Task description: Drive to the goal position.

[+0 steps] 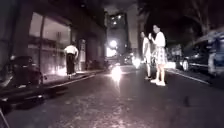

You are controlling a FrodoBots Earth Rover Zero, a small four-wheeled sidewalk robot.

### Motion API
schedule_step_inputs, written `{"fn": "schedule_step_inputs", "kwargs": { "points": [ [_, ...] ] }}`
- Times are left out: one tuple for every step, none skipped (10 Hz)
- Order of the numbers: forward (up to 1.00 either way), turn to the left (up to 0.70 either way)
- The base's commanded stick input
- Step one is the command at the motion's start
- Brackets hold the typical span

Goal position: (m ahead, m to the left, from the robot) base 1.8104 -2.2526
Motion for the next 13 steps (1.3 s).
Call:
{"fn": "schedule_step_inputs", "kwargs": {
  "points": [
    [0.02, 0.00],
    [0.40, 0.00],
    [0.45, 0.00],
    [0.45, 0.00],
    [0.45, 0.00],
    [0.45, 0.00],
    [0.45, 0.00],
    [0.45, 0.00],
    [0.45, 0.00],
    [0.45, 0.00],
    [0.45, 0.00],
    [0.45, 0.00],
    [0.45, 0.00]
  ]
}}
